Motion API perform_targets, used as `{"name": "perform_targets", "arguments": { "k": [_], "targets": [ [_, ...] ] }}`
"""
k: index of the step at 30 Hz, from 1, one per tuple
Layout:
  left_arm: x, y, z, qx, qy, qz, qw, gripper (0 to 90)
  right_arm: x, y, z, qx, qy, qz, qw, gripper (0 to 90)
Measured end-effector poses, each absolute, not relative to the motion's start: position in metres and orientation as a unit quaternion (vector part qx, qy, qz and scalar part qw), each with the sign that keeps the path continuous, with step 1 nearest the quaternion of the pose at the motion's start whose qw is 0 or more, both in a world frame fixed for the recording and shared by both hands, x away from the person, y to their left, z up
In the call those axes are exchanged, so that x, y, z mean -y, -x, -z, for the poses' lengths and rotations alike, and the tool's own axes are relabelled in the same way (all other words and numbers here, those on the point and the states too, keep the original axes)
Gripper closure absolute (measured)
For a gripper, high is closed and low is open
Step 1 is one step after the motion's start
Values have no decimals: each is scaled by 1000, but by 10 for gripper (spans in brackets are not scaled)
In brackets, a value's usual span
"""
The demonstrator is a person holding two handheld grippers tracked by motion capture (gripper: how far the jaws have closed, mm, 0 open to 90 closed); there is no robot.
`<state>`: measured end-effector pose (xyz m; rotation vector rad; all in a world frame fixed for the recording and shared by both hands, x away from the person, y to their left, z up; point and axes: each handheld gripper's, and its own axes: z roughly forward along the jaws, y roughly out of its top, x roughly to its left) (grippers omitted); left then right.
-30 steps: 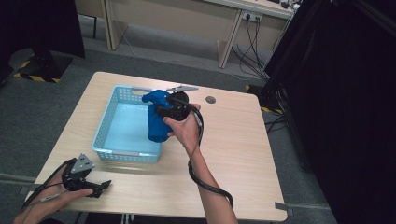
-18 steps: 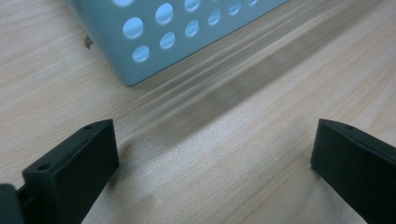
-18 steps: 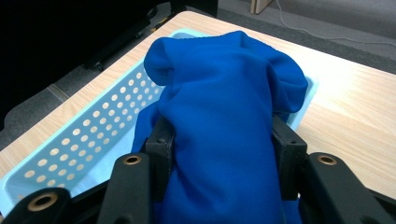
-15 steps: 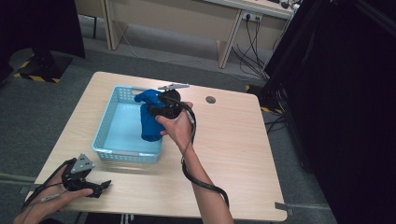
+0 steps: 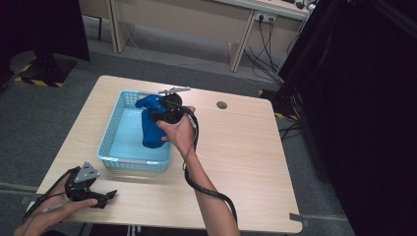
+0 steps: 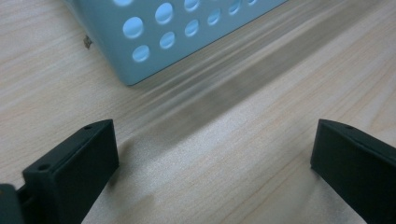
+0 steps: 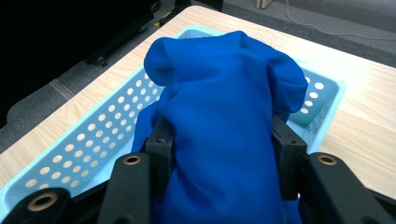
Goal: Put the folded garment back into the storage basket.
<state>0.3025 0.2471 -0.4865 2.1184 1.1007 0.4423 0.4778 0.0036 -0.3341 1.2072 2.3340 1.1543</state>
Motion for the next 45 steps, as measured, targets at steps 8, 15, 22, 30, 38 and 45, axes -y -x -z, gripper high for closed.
{"name": "perform_targets", "arguments": {
  "k": [8,15,22,30,38,45],
  "targets": [
    [-247,-303,487,-424,-818,-171,349,0,-10,-482,338,-806,-421,-395,132,541],
    [-247,-303,487,-424,-818,-172,349,0,-17,-486,343,-806,-425,-392,129,541],
    [-247,-303,487,-425,-818,-172,349,0,-26,-492,351,-807,-428,-386,126,540],
    [-247,-303,487,-425,-818,-172,349,0,-34,-497,360,-808,-433,-378,127,540],
    [-247,-303,487,-425,-818,-172,348,0,-43,-500,366,-810,-436,-372,125,540],
    [-247,-303,487,-425,-817,-172,349,0,-49,-504,375,-808,-445,-365,124,540]
  ]
}}
